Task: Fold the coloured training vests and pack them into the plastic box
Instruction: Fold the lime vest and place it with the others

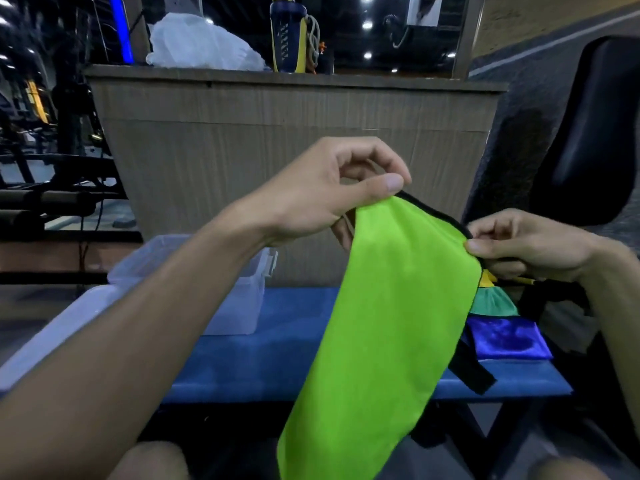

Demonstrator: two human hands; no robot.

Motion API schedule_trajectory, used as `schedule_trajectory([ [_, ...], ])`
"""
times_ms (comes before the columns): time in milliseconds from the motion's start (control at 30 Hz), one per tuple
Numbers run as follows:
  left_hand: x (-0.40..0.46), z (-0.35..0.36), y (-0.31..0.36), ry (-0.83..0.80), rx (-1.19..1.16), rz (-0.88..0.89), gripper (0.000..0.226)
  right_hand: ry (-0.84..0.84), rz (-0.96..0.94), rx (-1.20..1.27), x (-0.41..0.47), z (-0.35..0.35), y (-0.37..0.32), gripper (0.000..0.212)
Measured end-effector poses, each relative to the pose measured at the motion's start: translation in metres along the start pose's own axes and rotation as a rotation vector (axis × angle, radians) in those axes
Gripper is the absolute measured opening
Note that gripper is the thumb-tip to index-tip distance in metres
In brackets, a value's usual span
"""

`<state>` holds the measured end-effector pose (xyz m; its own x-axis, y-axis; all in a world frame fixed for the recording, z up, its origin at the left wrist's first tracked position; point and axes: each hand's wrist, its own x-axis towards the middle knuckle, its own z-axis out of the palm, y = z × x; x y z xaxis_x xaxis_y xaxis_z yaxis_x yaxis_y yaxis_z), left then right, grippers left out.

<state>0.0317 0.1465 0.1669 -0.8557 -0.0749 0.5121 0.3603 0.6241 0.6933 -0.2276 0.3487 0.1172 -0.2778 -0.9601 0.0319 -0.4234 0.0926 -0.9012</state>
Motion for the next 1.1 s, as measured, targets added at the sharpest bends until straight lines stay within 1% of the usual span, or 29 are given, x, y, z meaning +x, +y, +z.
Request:
schedule_trajectory([
  [67,0.006,0.007,-0.005,0.018,-0.095,0.003,0.014,0.039,0.055,-0.047,0.0,-0.013,-0.018,0.026],
  [167,0.021,0.004,-0.019,0.128,-0.186,0.0,0.011,0.211,0.095,-0.175,0.031,-0.024,-0.054,0.028],
  [200,0.026,-0.001,-0.025,0.176,-0.209,-0.014,0.011,0.286,0.092,-0.218,0.05,-0.025,-0.063,0.028],
  [267,0.035,-0.012,-0.045,0.274,-0.242,-0.077,0.009,0.46,0.059,-0.264,0.103,-0.02,-0.072,0.02],
  [333,0.04,-0.028,-0.081,0.38,-0.197,-0.16,0.012,0.581,0.025,-0.242,0.164,-0.002,-0.066,0.013],
  [367,0.041,-0.035,-0.105,0.434,-0.098,-0.191,0.016,0.606,0.012,-0.227,0.195,0.012,-0.056,0.014],
  [400,0.04,-0.043,-0.13,0.469,0.079,-0.213,0.019,0.62,0.017,-0.238,0.226,0.026,-0.041,0.015],
  [433,0.038,-0.051,-0.156,0.457,0.322,-0.235,0.021,0.609,0.035,-0.269,0.254,0.042,-0.024,0.018],
  [500,0.03,-0.057,-0.202,0.3,0.843,-0.378,0.023,0.588,0.08,-0.319,0.301,0.072,0.016,0.022],
  [533,0.024,-0.057,-0.221,0.2,1.055,-0.479,0.024,0.578,0.111,-0.305,0.318,0.087,0.036,0.022],
  [567,0.018,-0.056,-0.239,0.09,1.22,-0.56,0.025,0.564,0.142,-0.271,0.333,0.1,0.058,0.022],
  [600,0.013,-0.052,-0.249,0.003,1.343,-0.61,0.026,0.556,0.163,-0.249,0.345,0.113,0.079,0.022],
  [633,0.009,-0.049,-0.26,-0.043,1.43,-0.611,0.026,0.545,0.168,-0.25,0.355,0.124,0.098,0.021],
  [667,0.007,-0.047,-0.268,-0.048,1.47,-0.569,0.026,0.525,0.161,-0.264,0.369,0.135,0.119,0.02],
  [700,0.004,-0.042,-0.269,-0.033,1.448,-0.503,0.027,0.506,0.15,-0.28,0.373,0.142,0.132,0.019],
  [733,0.002,-0.034,-0.27,-0.054,1.391,-0.463,0.028,0.458,0.138,-0.277,0.377,0.15,0.143,0.016],
  [767,0.0,-0.023,-0.272,-0.089,1.281,-0.456,0.03,0.397,0.124,-0.306,0.382,0.156,0.154,0.011],
  [833,-0.009,0.01,-0.282,-0.167,0.977,-0.514,0.029,0.314,0.098,-0.421,0.391,0.167,0.17,0.004],
  [867,-0.015,0.025,-0.292,-0.218,0.869,-0.561,0.023,0.296,0.094,-0.446,0.394,0.172,0.178,0.005],
  [900,-0.019,0.036,-0.305,-0.268,0.81,-0.6,0.018,0.282,0.096,-0.446,0.396,0.175,0.184,0.005],
  [967,-0.025,0.047,-0.335,-0.349,0.766,-0.67,0.013,0.272,0.099,-0.45,0.402,0.178,0.195,0.005],
  [1000,-0.026,0.048,-0.346,-0.379,0.758,-0.692,0.017,0.27,0.107,-0.457,0.405,0.178,0.2,0.005],
  [1033,-0.028,0.05,-0.354,-0.402,0.756,-0.693,0.024,0.27,0.113,-0.467,0.407,0.178,0.204,0.005],
  [1100,-0.031,0.056,-0.361,-0.399,0.777,-0.605,0.031,0.29,0.119,-0.46,0.41,0.177,0.211,0.005],
])
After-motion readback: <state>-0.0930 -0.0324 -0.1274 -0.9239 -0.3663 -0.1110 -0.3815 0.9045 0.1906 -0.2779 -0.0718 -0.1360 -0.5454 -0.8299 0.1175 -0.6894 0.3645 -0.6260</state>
